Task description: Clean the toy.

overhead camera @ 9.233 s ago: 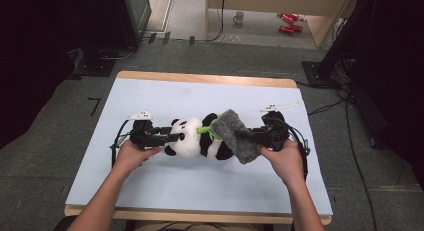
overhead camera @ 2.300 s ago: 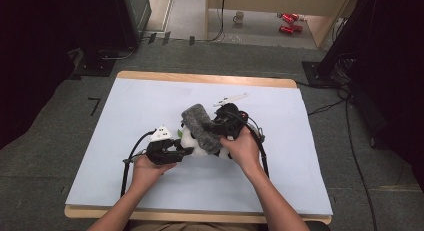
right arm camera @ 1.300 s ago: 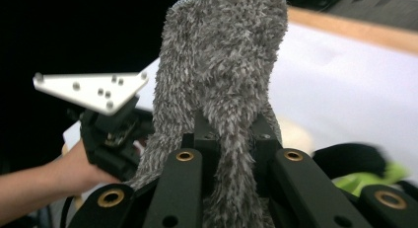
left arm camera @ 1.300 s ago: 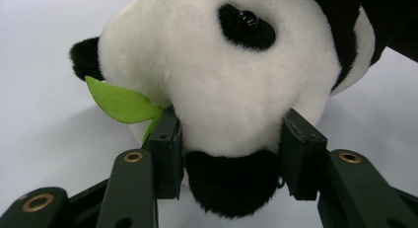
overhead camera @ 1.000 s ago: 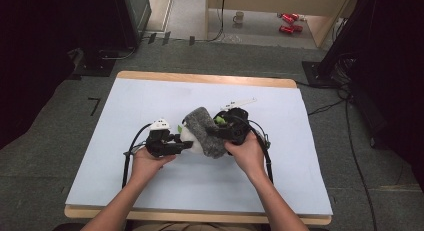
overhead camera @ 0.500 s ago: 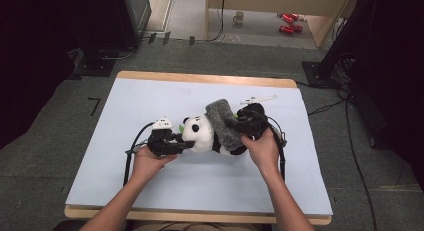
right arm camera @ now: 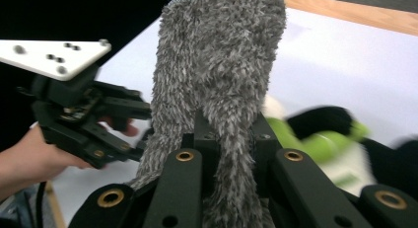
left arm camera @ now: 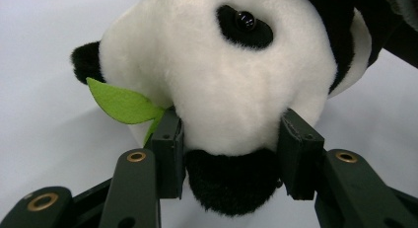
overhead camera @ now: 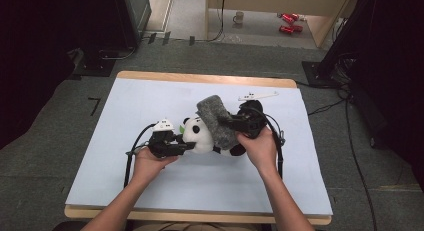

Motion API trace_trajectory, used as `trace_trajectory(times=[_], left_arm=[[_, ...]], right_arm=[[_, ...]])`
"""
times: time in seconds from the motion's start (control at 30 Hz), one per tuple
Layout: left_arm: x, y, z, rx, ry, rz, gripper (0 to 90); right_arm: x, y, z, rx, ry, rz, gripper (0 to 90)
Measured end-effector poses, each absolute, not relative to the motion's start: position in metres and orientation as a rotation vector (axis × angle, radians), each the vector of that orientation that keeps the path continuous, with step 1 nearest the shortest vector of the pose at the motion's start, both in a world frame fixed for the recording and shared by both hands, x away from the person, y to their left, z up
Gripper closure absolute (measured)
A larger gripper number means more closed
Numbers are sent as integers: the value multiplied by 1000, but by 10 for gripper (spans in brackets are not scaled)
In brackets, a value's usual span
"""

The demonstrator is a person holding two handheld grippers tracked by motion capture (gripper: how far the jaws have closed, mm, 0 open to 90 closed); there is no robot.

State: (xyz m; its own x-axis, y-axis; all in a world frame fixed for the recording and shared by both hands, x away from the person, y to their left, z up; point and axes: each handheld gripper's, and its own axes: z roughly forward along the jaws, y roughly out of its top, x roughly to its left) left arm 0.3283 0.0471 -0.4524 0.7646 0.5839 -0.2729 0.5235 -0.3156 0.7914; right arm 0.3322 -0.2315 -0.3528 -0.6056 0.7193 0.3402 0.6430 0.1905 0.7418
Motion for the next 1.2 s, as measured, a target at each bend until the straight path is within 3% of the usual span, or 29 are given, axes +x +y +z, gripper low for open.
trace_trajectory(times=[0.33,0.63,1.2], left_arm=[[319,43,-450,1982,848,126,526],[329,52,-453,1976,852,59,525],[335,51,-457,1997,810,67,525]], right_arm=[[329,-181,-377,1247,2518,1190,798],[338,-206,-382,1281,2505,1122,801],[337,-252,-365,1433,2390,1199,802]])
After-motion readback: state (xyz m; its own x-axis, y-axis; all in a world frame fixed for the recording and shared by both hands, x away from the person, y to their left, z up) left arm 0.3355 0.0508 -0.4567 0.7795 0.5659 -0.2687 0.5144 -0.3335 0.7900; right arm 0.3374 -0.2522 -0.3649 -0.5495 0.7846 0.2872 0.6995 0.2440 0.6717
